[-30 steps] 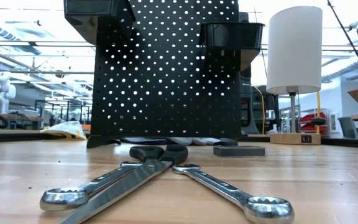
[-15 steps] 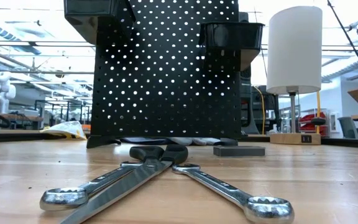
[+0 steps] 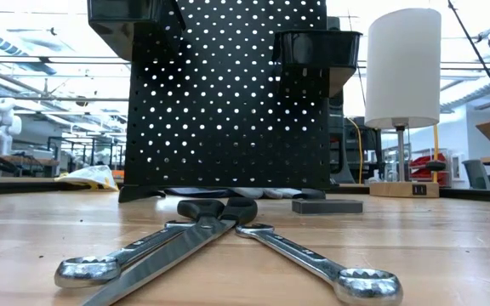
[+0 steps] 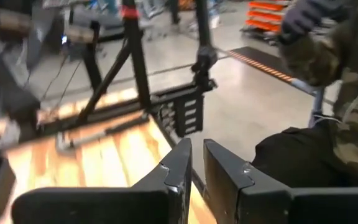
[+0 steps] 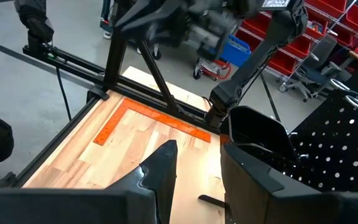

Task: Hang tools onto peg board
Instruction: Hang the black scissors on the black peg board

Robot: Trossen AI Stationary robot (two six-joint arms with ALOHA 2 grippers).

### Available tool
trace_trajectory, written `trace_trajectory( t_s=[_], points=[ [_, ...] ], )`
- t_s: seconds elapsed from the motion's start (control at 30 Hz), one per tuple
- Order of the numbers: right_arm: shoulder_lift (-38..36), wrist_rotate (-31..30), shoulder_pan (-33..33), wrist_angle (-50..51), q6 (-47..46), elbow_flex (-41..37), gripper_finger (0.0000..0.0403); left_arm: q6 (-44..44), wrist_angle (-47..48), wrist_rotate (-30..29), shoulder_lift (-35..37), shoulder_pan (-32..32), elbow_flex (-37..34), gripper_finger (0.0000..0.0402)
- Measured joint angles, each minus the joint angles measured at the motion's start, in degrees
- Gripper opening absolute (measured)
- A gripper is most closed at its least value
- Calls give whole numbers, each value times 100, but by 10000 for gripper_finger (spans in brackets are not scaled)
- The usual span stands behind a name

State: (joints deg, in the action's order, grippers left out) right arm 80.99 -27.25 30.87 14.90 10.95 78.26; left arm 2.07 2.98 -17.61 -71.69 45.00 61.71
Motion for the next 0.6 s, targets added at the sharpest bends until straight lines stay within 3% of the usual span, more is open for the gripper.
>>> trace_trajectory(
  t_s=[0.13,0.5,0.6],
  points=[
    [0,1,0,-2,-4,0,116,817,-193,-383,-441,257,0,51],
    [0,5,0,-2,-132,0,116,2899,-1384,-447,-2013,551,31,51],
    [0,5,32,-4,-182,0,116,3199,-1489,-694,-2409,669,215,51]
  ],
)
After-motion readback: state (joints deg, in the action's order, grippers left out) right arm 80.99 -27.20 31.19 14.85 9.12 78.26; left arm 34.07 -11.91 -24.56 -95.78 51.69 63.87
